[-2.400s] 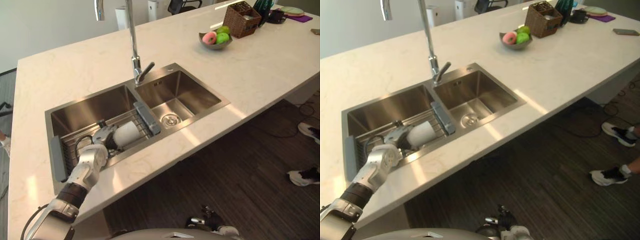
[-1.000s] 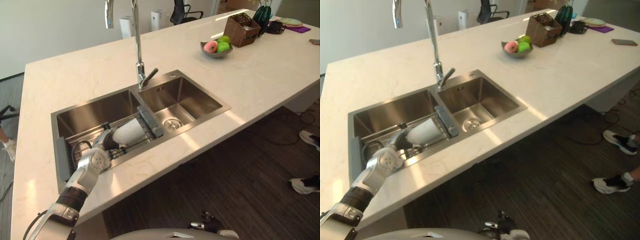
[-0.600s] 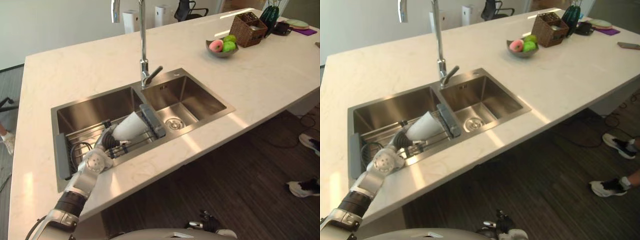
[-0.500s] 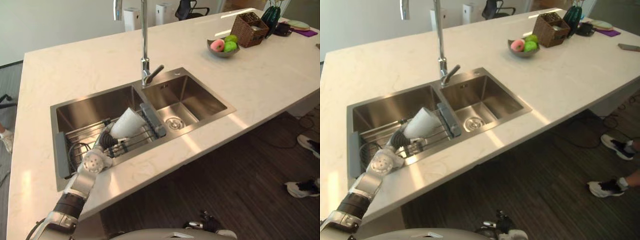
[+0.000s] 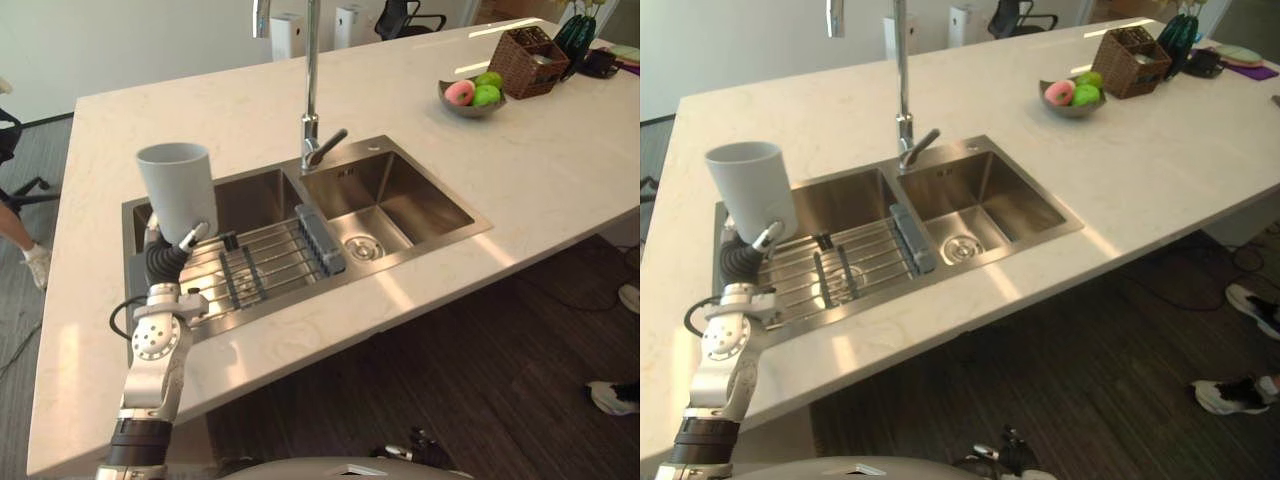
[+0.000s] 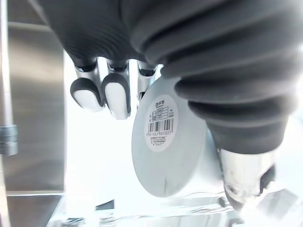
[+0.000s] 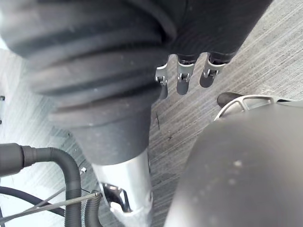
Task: Walk over to the sink, pick up the cup, carry it to the dishwasher, place the cup inside the dishwasher, then close the dishwasher door
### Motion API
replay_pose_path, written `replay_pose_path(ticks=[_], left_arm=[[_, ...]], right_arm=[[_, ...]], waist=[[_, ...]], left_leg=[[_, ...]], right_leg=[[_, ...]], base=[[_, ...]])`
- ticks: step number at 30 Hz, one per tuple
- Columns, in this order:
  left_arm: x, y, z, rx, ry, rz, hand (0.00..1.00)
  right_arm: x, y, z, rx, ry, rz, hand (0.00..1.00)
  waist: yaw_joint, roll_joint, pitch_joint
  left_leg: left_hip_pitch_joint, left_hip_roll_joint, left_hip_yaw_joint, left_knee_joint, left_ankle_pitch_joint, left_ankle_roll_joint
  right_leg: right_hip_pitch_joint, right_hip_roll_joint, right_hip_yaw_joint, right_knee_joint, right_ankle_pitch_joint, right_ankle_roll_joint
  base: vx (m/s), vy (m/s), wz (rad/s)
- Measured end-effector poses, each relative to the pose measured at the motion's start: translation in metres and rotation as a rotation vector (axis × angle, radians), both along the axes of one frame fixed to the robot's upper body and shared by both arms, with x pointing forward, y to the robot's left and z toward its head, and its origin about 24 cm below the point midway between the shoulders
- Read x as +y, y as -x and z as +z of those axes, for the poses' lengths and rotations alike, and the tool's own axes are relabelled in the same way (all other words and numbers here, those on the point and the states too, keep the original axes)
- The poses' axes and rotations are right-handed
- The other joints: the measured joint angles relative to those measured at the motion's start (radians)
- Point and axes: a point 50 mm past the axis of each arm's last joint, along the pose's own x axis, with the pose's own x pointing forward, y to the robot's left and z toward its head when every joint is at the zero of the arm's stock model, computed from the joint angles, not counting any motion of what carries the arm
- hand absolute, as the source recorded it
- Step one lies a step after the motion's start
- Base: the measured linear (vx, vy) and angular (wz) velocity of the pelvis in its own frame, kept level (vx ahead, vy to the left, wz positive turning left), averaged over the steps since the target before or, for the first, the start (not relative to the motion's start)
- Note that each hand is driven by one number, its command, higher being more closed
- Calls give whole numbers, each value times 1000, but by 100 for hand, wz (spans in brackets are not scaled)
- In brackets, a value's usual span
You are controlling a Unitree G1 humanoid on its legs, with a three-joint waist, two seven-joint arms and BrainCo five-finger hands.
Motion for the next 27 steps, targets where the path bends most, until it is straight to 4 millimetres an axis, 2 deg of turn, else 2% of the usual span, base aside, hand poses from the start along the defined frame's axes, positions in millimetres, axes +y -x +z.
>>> replay_pose_path(ticks=[3, 8, 11, 14, 18, 19, 22, 24, 27], left_arm=[[5, 11, 15, -116, 34, 62, 100], [8, 24, 28, -228, 66, 131, 100], [12, 32, 37, -290, 62, 180, 100], [22, 47, 43, -335, 51, 241, 100], [30, 59, 52, -397, 32, 288, 100], [33, 70, 53, -420, 30, 339, 100], [33, 70, 53, -420, 31, 339, 100], [31, 69, 53, -422, 40, 331, 100], [23, 65, 54, -435, 60, 296, 100]], right_arm=[[0, 7, -1, 4, -3, -34, 0], [0, 15, -1, 8, 10, -54, 0], [1, 17, -2, 3, 11, -82, 0], [0, 17, -2, 4, 22, -97, 0], [-1, 19, -2, 4, 20, -116, 0], [-3, 15, 0, -27, 22, -152, 0], [-3, 15, 0, -27, 23, -153, 0], [-3, 15, 0, -27, 23, -153, 0], [-4, 21, -1, -22, 8, -201, 0]], waist=[[4, 0, 0], [23, 0, -1], [24, -2, -4], [30, -3, -4], [34, -4, -6], [39, 1, 6], [35, 0, 7], [33, 1, 8], [14, 5, 9]], left_leg=[[-10, -2, -12, 1, 4, 2], [-15, -4, -20, -1, 11, 5], [-31, -9, -42, -3, 20, 8], [-30, -16, -43, -13, 29, 13], [-28, -26, -57, -53, 50, 16], [5, -36, -68, -122, 90, 18], [7, -36, -66, -123, 89, 18], [10, -33, -52, -117, 76, 5], [17, -27, -12, -106, 54, 3]], right_leg=[[-1, -2, -4, 0, 0, 0], [-1, -3, -8, 0, 0, -1], [-1, -8, -31, 0, -1, -1], [0, -12, -31, 6, 0, -2], [0, -15, -47, 6, -4, -5], [2, -11, -57, 7, -16, -9], [1, -10, -55, 7, -16, -9], [-10, -9, -37, 1, -16, -9], [-15, 0, 46, 7, -23, -10]], base=[[-18, 10, 10], [-19, 10, 7], [-21, 14, 21], [-3, 19, 3], [-15, 20, 9], [2, 7, 8], [0, 0, -2], [5, 5, -24], [31, 18, -38]])
